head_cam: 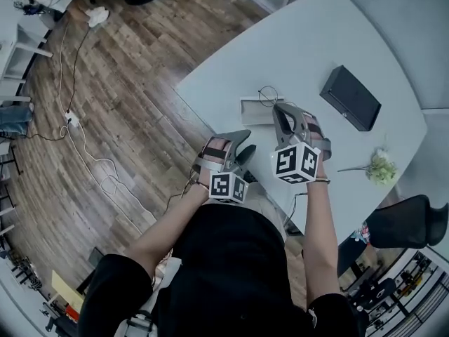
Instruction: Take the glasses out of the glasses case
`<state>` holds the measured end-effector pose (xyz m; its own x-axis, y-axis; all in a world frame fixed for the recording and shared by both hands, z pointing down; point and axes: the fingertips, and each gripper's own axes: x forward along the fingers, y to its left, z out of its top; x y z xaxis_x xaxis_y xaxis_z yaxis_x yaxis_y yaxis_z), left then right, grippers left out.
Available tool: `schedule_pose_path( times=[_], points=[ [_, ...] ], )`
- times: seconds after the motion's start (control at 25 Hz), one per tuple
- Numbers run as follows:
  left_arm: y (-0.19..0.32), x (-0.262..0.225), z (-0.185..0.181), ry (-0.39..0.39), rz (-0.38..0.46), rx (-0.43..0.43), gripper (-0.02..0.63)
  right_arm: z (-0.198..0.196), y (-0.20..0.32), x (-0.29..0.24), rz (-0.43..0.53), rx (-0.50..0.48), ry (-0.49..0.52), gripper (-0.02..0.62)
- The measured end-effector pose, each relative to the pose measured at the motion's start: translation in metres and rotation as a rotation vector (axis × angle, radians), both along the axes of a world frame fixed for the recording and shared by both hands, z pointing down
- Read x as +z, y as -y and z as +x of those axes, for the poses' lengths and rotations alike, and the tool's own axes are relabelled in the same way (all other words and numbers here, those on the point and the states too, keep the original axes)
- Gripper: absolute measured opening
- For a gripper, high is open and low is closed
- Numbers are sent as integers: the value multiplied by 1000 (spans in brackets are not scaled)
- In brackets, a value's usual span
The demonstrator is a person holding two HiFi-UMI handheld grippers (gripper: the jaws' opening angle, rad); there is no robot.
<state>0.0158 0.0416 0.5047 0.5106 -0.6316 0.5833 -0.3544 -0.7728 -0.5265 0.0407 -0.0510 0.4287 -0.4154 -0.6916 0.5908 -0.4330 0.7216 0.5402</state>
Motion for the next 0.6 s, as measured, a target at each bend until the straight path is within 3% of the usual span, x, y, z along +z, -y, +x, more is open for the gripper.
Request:
schedule_pose_path(
  times=[0.4, 0.6],
  points=[
    [-22, -77, 7, -114, 118, -161, 79, 43, -59, -94, 149, 68, 217, 25],
    [-30, -120, 2, -230, 169, -258, 38, 61, -88, -132, 192, 93, 334, 24]
  ],
)
